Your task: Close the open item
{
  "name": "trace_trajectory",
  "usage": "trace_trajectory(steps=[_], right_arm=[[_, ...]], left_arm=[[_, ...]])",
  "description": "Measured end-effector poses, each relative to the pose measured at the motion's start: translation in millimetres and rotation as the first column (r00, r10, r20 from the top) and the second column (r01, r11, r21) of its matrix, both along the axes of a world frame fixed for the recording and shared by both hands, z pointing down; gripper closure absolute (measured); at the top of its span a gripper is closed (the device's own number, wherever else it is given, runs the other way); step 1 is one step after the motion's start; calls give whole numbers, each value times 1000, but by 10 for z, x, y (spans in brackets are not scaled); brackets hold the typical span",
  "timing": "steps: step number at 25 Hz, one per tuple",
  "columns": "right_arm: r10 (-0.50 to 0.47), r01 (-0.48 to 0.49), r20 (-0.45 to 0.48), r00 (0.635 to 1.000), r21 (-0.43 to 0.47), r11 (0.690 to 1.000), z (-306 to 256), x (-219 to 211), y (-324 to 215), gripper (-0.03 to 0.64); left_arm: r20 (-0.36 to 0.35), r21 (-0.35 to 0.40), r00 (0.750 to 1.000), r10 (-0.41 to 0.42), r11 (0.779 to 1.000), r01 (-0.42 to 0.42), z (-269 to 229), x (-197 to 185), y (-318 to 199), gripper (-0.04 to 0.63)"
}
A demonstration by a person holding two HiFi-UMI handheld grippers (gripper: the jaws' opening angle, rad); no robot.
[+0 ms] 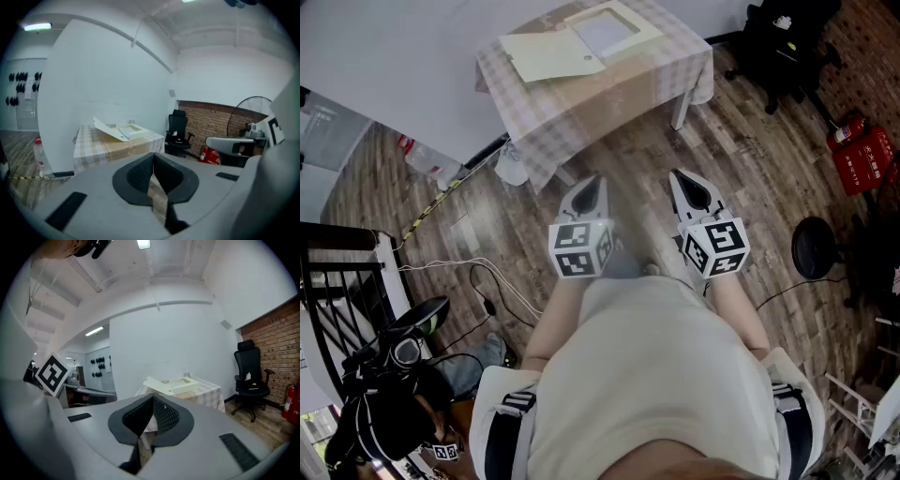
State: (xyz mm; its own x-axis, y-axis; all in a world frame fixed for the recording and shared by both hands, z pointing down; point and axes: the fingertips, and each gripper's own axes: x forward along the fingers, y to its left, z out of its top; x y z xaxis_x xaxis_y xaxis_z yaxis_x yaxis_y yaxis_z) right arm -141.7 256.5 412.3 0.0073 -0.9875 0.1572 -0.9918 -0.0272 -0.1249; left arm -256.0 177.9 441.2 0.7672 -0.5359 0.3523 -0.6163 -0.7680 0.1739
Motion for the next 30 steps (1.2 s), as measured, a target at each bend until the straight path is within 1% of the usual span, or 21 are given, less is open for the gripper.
trace_trajectory(steps=[4,9,13,18,21,23,27,30], right_arm=[[-9,9,-21,1000,-9,1000,14,-79,49,618],[-16,15,-38,999,-12,1000,-24,-103,101,618],[-35,34,-55,998,-16,999,-32,-142,156,618],[-79,78,-24,997,-40,996,39,-194,175,617],[-95,94,-19,995,-44,995,46,-219,159,617],[-103,102,-17,995,-43,994,45,-215,139,617],[-112,111,-10,994,-50,993,110,-162,74,617],[-117,116,-8,993,-61,991,158,-91,5,617]], left_arm=[[-10,-7,1000,1,1000,-1,19,-83,79,589],[-23,-3,1000,-2,1000,2,10,-98,104,589],[-40,-5,999,10,1000,-10,4,-98,178,589],[-38,-32,999,8,999,-9,54,-88,215,591],[-49,-61,999,21,998,-24,68,-85,229,591],[-51,-65,998,26,997,-29,69,-71,220,591],[-36,-69,999,37,997,-39,124,4,164,590],[-23,-88,998,58,994,-60,198,113,108,589]])
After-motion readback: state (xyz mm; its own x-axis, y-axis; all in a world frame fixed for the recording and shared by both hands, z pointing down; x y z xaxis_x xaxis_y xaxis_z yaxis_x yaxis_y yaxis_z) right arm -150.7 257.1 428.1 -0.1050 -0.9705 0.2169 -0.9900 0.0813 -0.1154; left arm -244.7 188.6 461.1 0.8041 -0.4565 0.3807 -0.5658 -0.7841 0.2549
